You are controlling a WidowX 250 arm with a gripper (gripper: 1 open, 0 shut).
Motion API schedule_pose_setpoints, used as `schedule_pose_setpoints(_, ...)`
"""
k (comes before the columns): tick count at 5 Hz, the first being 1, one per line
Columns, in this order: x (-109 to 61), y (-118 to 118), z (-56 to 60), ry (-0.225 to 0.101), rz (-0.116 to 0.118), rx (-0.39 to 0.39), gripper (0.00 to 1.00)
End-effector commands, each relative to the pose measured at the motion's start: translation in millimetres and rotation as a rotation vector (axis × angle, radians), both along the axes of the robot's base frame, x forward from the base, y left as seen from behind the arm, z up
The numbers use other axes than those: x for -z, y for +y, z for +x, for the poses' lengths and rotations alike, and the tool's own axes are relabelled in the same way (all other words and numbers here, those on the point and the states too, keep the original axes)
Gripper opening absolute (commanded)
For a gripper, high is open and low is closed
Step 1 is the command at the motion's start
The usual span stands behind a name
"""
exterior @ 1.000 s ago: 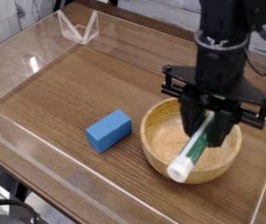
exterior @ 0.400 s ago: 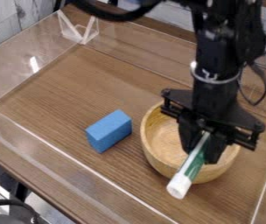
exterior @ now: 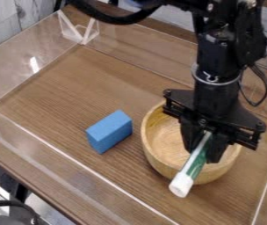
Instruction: Put the green marker in the brown bowl
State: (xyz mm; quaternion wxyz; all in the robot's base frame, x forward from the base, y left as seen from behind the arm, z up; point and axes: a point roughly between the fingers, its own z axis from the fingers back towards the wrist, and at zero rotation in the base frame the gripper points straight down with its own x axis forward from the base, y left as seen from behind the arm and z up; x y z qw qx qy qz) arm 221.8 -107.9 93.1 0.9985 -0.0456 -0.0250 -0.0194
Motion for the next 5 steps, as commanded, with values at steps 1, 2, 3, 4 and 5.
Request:
schedule_pose_setpoints(1, -5.2, 1.2, 6.6, -0.031, -0.008, -0.003, 0.0)
schedule_pose_setpoints(2, -3.9, 3.3, 8.6, -0.035, -0.009, -0.005, 0.0)
schedule_pose_setpoints(3, -2.3, 5.3, 10.4, -0.039, -0.009, -0.007, 0.0)
schedule_pose_setpoints(4, -2.1, 8.2, 8.7, -0.028, -0.008, -0.013, 0.0)
schedule_pose_setpoints(5, -3.4, 10.9, 7.1, -0.017, -0.007, -0.017, 0.0)
